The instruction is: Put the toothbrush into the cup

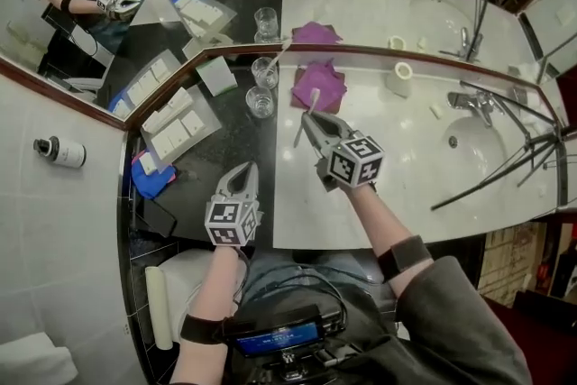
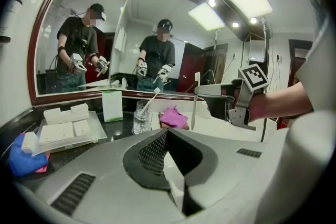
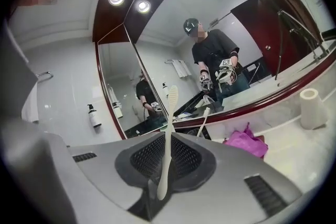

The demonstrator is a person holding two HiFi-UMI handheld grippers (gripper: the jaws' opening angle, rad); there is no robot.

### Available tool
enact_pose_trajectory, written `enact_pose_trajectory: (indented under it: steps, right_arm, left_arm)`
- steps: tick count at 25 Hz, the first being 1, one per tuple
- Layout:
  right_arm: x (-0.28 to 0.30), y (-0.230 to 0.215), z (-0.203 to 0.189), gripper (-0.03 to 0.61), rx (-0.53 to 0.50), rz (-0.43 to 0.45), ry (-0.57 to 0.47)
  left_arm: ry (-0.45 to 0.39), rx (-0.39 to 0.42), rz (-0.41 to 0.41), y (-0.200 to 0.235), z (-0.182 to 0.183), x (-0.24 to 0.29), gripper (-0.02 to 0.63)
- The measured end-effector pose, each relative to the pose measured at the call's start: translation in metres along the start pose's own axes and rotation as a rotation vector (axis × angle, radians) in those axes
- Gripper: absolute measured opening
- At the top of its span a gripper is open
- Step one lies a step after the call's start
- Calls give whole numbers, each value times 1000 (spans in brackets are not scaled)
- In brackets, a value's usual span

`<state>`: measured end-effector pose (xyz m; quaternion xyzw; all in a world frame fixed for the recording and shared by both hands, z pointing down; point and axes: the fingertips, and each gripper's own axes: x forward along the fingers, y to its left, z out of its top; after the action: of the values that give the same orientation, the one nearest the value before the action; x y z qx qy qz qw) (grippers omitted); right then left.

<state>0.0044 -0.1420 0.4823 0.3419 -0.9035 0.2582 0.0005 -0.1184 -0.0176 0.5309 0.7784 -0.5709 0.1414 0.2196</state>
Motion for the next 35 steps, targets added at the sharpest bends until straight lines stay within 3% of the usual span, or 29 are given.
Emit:
enact_pose_trajectory:
  steps: [14,25,35]
  right_arm:
    - [124,-24,21,51,0,33,-90]
    - [171,-43,-15,51,-3,-39,-73]
    - [186,-53,-52,55,0,-89,25]
  left_arm:
    - [-26,24,10,57,11,66,3]
    - [-33,-29,1,78,-8,94,3]
    - [-26,-73,8,100,-22,97,3]
